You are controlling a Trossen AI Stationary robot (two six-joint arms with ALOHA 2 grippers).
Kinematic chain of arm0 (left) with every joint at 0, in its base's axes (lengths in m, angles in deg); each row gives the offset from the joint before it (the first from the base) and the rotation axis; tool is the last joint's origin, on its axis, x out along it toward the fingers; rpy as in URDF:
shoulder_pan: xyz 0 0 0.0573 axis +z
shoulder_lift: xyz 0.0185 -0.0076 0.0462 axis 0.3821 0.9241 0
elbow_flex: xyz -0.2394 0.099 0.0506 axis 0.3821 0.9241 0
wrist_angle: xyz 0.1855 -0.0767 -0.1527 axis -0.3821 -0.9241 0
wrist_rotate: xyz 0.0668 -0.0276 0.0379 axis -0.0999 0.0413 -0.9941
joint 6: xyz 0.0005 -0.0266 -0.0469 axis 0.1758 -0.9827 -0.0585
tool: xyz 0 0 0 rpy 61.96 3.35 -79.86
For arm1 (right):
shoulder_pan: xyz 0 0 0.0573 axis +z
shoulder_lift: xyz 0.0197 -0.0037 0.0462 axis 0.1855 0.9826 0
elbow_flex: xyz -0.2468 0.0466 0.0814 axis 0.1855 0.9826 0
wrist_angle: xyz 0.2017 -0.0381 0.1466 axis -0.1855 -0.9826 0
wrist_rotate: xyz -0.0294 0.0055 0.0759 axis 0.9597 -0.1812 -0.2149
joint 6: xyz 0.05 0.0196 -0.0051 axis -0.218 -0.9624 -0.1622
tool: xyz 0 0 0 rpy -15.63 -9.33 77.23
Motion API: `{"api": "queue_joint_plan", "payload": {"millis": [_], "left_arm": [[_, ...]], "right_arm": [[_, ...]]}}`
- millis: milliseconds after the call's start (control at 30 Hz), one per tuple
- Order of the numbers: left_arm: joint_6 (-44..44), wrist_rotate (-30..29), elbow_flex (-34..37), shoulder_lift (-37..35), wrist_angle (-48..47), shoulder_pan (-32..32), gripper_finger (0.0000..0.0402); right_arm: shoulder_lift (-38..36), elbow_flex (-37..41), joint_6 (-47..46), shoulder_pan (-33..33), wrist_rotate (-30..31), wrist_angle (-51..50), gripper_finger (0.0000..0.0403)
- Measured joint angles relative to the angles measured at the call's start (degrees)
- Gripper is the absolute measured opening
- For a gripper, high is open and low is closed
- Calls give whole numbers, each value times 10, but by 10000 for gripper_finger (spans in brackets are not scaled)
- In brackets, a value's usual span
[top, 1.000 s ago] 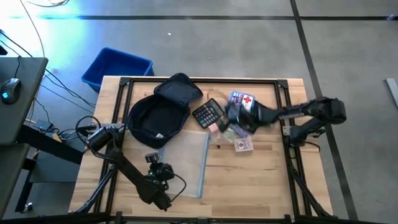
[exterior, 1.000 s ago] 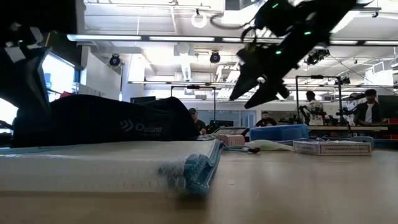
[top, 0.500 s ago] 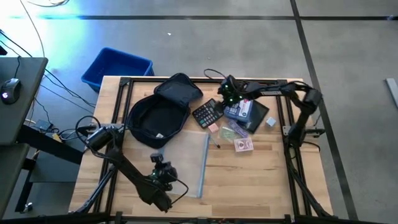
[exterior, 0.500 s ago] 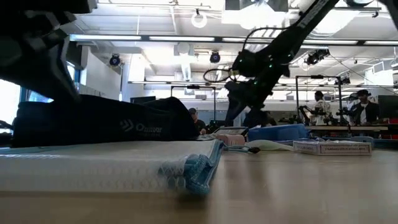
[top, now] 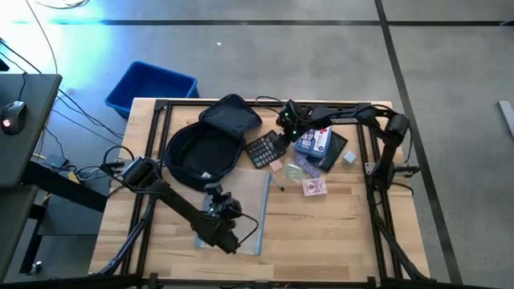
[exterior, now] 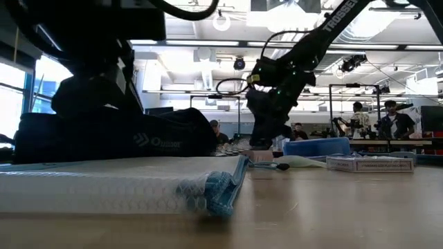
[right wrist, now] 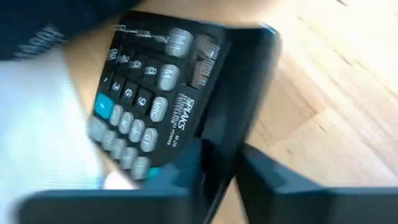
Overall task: Unpack backpack
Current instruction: Put the calculator into the transparent zip bag
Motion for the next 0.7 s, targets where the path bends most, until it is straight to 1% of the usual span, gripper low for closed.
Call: {"api": "queue_joint_plan", "payload": {"millis": [33,167,267,367,467,533,633,700], "left_arm": [[-1,1,0,0,0,2,0],[-23,5,0,0,2,0,0],[-25,16,0,0,3,-15,0],[-37,17,-3,0,8,-28,0],[-32,-5,-11,-1,39,-38,0],[-9,-16,-23,-1,75,-41,3],[51,-6,-36,-1,171,-40,17],[109,21,-36,-1,267,-34,30]], "right_arm": [[-12,-1,3,1,-2,-6,20],[-76,1,-4,2,37,-53,19],[-157,1,1,13,70,-91,9],[-241,14,-2,49,94,-137,8],[-329,56,-39,111,122,-143,8],[-383,95,-77,166,161,-132,7],[-446,178,-138,267,225,-101,6],[-483,238,-185,335,265,-47,6]]}}
